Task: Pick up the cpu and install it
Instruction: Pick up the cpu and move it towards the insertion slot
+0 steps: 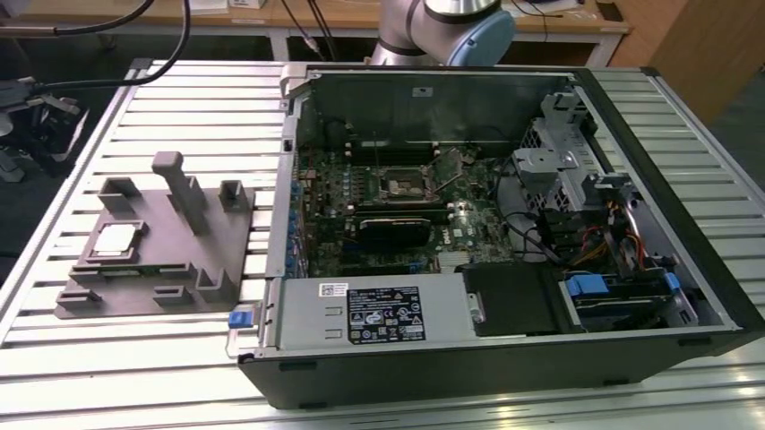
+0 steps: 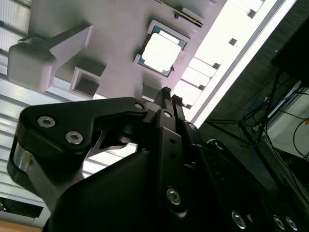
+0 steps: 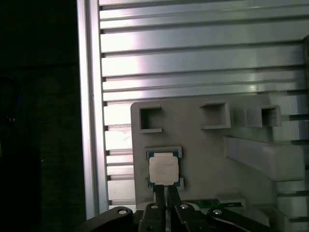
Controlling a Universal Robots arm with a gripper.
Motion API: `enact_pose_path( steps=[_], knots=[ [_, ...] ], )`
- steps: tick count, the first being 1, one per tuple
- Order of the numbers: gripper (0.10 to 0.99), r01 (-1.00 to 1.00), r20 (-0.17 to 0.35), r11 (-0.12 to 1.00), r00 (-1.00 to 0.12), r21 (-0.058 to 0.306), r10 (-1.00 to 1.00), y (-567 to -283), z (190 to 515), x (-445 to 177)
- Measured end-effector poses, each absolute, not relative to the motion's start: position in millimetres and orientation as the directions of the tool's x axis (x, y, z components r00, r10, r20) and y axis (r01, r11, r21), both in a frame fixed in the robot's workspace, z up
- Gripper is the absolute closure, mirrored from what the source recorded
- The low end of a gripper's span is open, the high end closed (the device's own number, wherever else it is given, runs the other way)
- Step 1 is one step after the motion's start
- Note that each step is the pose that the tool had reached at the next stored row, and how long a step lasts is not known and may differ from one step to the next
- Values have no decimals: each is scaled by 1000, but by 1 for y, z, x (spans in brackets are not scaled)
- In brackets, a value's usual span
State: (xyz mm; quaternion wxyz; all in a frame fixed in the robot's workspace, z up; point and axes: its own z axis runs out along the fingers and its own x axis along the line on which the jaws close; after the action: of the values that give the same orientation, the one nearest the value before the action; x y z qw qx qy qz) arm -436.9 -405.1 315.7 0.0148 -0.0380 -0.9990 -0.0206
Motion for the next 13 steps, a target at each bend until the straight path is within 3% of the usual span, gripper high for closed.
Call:
enact_pose_path(
  steps=[1,3,4,7,10,11,13],
  knots=[
    [922,77,31,996,-997,40,75,-405,315,-437],
    [796,77,32,996,-997,40,75,-405,313,-437],
    [796,77,32,996,-997,40,75,-405,312,-437],
    [620,77,32,996,-997,40,75,-405,310,-437],
    [561,77,33,996,-997,40,75,-405,308,-437],
    [498,77,33,996,-997,40,75,-405,307,-437],
    [498,77,33,996,-997,40,75,-405,305,-437]
  ],
)
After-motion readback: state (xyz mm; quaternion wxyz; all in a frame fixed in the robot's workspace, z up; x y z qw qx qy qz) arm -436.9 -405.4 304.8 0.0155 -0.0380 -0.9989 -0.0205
